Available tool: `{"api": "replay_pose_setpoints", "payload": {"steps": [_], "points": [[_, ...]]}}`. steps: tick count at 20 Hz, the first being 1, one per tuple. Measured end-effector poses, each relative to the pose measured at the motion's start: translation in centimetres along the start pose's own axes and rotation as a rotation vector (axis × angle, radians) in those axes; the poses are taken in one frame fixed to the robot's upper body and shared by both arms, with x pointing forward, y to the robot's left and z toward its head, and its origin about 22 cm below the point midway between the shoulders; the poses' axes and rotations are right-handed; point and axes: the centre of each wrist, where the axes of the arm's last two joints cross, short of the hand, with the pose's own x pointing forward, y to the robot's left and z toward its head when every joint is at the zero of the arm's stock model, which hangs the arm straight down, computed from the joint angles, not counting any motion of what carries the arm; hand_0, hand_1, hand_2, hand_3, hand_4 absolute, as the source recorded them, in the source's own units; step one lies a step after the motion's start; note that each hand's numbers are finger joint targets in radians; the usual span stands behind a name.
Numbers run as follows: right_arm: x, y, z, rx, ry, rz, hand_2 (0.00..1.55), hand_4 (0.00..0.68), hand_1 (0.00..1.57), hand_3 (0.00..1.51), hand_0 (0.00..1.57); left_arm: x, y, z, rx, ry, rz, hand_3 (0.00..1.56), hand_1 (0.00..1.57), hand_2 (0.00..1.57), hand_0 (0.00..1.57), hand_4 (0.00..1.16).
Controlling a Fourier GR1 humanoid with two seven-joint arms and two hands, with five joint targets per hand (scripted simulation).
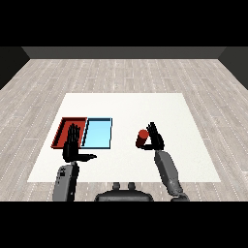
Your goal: Pick the red can and put it in the red box
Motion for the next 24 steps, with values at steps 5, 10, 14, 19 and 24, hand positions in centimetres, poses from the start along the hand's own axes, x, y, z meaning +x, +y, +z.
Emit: {"api": "replay_pose_setpoints", "payload": {"steps": [5, 10, 14, 19, 24], "points": [[-0.5, -0.1, -0.7, -0.015, 0.019, 0.0, 0.0, 0.0, 0.0, 0.0, 0.0, 0.7, -0.4, -0.2, -0.001, -0.005, -0.009, 0.0, 0.0, 0.0, 0.0, 0.0], [-1.2, 0.4, -0.8, -0.021, 0.029, 0.009, 0.0, 0.0, 0.0, 0.0, 0.0, 0.6, -0.6, -0.1, 0.0, -0.004, -0.009, 0.0, 0.0, 0.0, 0.0, 0.0], [-1.7, 0.4, -1.5, -0.025, 0.036, 0.009, 0.0, 0.0, 0.0, 0.0, 0.0, 0.6, -0.2, -0.2, 0.004, -0.001, -0.004, 0.0, 0.0, 0.0, 0.0, 0.0], [-1.3, 0.5, -1.2, -0.012, 0.045, 0.01, 0.0, 0.0, 0.0, 0.0, 0.0, 0.0, -0.6, -0.4, 0.006, -0.003, -0.01, 0.0, 0.0, 0.0, 0.0, 0.0], [-1.9, 1.4, -1.7, -0.006, 0.057, 0.0, 0.0, 0.0, 0.0, 0.0, 0.0, 0.0, -0.3, 0.2, 0.006, -0.003, 0.001, 0.0, 0.0, 0.0, 0.0, 0.0]]}}
